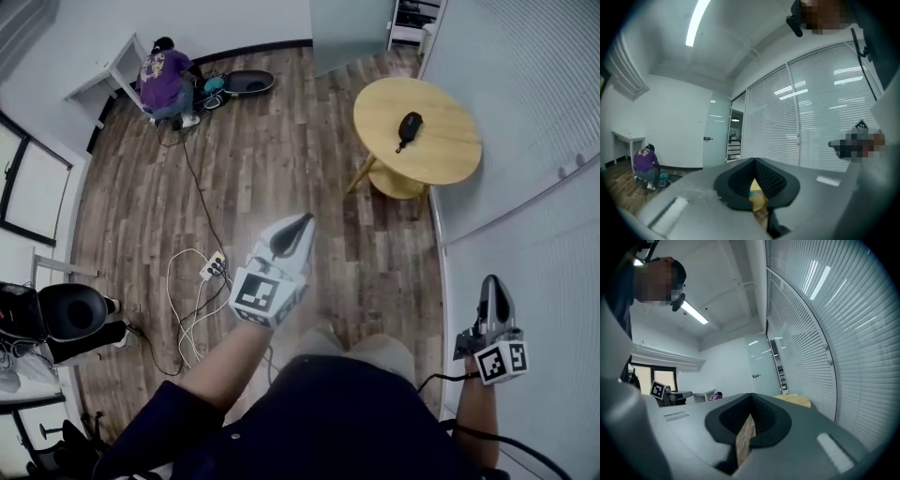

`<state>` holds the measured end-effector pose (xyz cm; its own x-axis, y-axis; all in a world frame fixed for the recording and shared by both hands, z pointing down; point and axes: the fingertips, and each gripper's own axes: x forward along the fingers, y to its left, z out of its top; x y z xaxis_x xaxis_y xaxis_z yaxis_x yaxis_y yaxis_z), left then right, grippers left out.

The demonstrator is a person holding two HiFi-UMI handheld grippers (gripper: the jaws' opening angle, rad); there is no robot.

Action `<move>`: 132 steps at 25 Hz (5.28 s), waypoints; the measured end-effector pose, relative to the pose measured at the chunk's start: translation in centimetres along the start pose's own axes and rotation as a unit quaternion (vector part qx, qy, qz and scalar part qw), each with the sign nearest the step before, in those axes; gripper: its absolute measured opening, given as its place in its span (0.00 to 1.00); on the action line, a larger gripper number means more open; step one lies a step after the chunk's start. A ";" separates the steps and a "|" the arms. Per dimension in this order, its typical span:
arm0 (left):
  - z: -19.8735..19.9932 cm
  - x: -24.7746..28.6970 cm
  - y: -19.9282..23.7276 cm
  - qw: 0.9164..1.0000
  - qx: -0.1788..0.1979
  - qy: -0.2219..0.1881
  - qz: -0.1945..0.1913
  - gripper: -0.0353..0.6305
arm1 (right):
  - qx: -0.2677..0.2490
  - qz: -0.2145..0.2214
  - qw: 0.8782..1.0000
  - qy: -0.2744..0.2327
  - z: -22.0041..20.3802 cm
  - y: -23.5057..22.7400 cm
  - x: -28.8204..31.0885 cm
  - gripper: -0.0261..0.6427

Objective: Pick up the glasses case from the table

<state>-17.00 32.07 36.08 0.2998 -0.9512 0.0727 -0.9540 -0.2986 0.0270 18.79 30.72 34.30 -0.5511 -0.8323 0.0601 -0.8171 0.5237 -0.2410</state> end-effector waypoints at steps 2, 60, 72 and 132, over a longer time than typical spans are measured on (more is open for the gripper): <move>0.2 2.5 0.9 1.000 -0.003 -0.001 -0.013 0.06 | 0.005 -0.006 1.000 -0.004 0.4 -0.7 2.2 0.05; -5.3 67.7 18.3 0.979 -0.030 0.089 -0.179 0.06 | 0.083 -0.114 0.975 0.172 -12.8 -27.0 62.8 0.05; -11.9 69.9 18.4 0.974 -0.066 0.139 -0.166 0.06 | 0.120 -0.095 0.945 0.288 -24.4 -27.8 65.3 0.44; 4.4 69.5 14.9 0.982 0.017 0.031 -0.185 0.06 | 0.011 -0.036 0.994 0.101 4.8 -27.6 61.1 0.46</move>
<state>-10.43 -38.79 37.13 0.6246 -0.7710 0.1245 -0.7790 -0.6264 0.0293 8.49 -35.46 40.00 -0.5152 -0.8131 0.2708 -0.8533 0.4571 -0.2508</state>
